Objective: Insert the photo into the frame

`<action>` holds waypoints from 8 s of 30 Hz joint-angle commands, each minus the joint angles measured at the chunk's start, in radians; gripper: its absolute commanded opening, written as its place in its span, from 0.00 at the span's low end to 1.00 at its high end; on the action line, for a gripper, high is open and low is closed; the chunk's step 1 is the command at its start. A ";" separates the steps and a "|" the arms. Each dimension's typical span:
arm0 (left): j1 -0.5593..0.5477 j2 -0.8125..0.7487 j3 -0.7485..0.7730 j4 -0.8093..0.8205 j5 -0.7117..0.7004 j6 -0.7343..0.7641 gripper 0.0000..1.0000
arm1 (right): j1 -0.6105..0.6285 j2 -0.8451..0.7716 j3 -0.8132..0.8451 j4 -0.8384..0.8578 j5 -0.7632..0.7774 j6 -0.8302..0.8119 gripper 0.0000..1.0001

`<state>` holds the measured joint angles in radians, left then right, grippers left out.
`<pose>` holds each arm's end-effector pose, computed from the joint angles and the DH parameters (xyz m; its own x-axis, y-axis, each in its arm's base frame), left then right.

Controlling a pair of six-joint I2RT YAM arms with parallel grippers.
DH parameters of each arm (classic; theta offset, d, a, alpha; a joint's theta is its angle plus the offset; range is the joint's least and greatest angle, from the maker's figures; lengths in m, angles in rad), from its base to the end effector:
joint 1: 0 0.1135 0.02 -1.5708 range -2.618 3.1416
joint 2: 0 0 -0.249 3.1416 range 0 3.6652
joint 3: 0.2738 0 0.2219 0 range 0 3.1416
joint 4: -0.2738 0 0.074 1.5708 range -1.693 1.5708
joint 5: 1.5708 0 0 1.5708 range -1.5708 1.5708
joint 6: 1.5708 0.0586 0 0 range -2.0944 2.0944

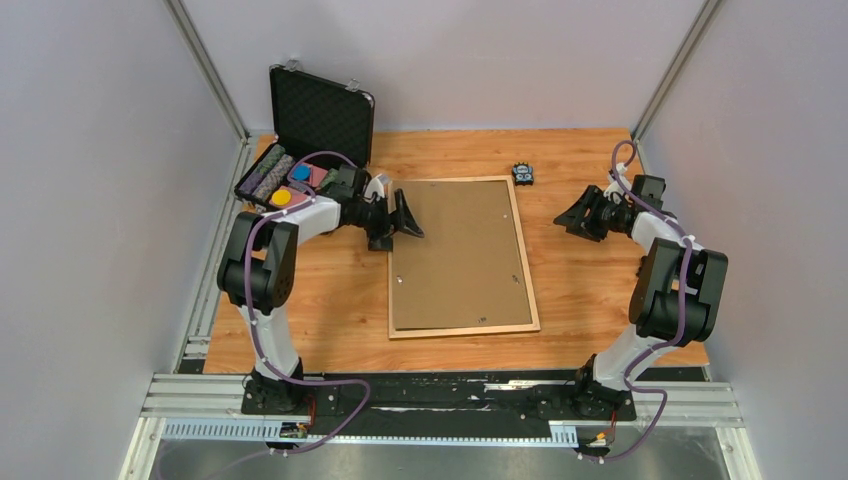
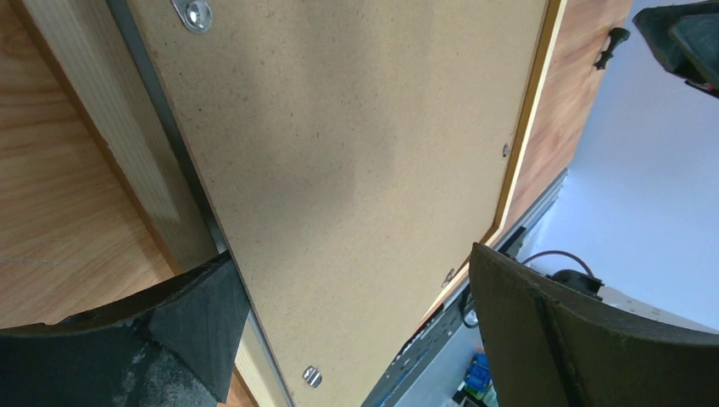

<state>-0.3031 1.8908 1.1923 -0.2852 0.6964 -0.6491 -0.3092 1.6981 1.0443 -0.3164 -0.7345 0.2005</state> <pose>0.3385 -0.1452 0.1594 -0.9764 -0.1805 -0.1185 -0.0277 0.6490 -0.7603 0.3207 -0.0612 0.1812 -0.7970 0.4098 -0.4437 0.0243 0.7558 0.6544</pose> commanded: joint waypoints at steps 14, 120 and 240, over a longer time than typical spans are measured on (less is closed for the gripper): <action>-0.047 -0.053 0.077 -0.087 -0.099 0.086 1.00 | -0.010 -0.006 -0.003 0.034 -0.022 -0.006 0.49; -0.047 0.102 0.175 -0.196 -0.361 0.443 0.22 | 0.435 0.147 0.082 -0.011 0.457 -0.228 0.17; -0.047 -0.004 -0.034 -0.131 -0.216 0.374 0.00 | 0.437 0.248 0.315 -0.170 0.333 -0.499 0.09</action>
<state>-0.3317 1.8904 1.1717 -0.3660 0.4213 -0.2974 0.1249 1.9285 1.3087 -0.5503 -0.3016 -0.2264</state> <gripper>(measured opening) 0.301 0.243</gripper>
